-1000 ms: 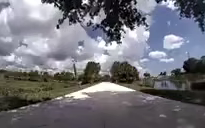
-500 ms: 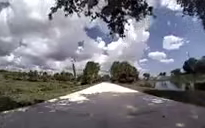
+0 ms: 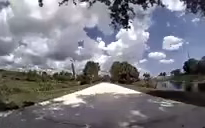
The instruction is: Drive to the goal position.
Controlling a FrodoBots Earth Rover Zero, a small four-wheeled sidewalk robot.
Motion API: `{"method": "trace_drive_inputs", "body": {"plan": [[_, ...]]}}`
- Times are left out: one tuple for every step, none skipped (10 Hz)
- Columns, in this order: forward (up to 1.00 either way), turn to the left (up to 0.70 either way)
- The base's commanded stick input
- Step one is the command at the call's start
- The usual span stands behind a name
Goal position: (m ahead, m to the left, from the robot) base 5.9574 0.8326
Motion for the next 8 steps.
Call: {"method": "trace_drive_inputs", "body": {"plan": [[0.70,0.00],[0.70,0.00],[0.70,0.00],[0.70,0.00],[0.70,0.00],[0.70,0.00],[0.70,0.00],[0.70,0.00]]}}
